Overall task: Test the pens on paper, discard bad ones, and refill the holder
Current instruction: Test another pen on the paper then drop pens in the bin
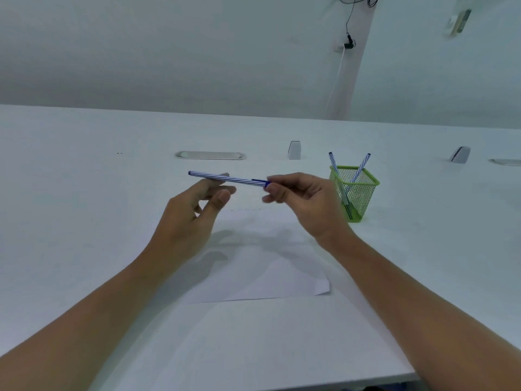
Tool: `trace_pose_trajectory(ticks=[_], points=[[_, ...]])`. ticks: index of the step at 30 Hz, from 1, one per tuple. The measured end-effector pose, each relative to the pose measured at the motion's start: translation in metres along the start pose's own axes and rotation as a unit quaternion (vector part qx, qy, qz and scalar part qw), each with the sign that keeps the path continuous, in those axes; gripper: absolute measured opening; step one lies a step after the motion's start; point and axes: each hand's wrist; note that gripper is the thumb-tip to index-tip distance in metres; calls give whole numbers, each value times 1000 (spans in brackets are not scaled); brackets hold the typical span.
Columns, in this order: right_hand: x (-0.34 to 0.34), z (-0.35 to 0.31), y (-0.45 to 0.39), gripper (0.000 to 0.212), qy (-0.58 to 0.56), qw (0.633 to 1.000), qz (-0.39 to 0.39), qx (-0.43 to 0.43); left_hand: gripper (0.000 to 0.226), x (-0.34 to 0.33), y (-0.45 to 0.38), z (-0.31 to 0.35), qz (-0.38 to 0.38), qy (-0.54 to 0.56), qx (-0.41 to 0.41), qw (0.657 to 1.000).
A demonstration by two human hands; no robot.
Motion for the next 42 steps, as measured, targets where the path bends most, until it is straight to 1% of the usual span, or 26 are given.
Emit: trace_pose_trajectory(ticks=[2, 5, 8, 11, 14, 17, 19, 20, 22, 24, 26, 29, 32, 35, 42], points=[[-4, 2, 3, 19, 4, 998, -47, -35, 36, 0, 0, 2, 9, 26, 4, 1000], [-6, 7, 7, 22, 79, 987, -119, -68, 29, -1, -2, 1, 12, 78, 14, 997], [-8, 7, 9, 17, 116, 978, -144, -98, 16, -2, -1, 0, 4, 125, 14, 992], [-8, 4, 7, 15, 114, 979, -131, -104, 10, -3, -2, 1, 15, 141, 8, 990], [-14, -1, 7, 16, 130, 984, -105, -66, 12, -2, -3, 4, 46, 166, 22, 985], [-17, -2, 10, 19, 172, 983, -55, -18, 24, 5, -8, 3, 107, 228, 73, 965], [-12, -1, 9, 19, 180, 983, -19, -17, 29, 13, -12, -3, 149, 235, 97, 956], [-8, -2, 8, 18, 172, 985, -6, -24, 27, 16, -14, -6, 160, 225, 94, 957], [-3, -2, 6, 15, 154, 988, 9, -32, 21, 19, -15, -13, 157, 188, 65, 967], [-1, -2, 5, 11, 157, 987, 15, -21, 22, 16, -14, -17, 133, 99, 12, 986], [-3, -2, 7, 7, 180, 984, 6, 7, 25, 10, -13, -19, 112, -15, -44, 993], [-7, 0, 9, 8, 215, 975, -1, 60, 27, 2, -9, -16, 105, -144, -106, 978], [-8, 2, 9, 10, 235, 968, 4, 89, 27, 2, -8, -15, 128, -229, -155, 953], [-9, 4, 9, 11, 242, 965, -1, 102, 26, 2, -7, -16, 135, -265, -180, 938], [-10, 7, 11, 17, 251, 958, -22, 136, 24, 2, -7, -14, 130, -277, -199, 931]])
Point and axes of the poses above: each hand's wrist, its own y-axis away from the middle knuckle, its own x-axis out of the back of the hand, z = x × y, and after that the axes turned 5 degrees about x, right-handed
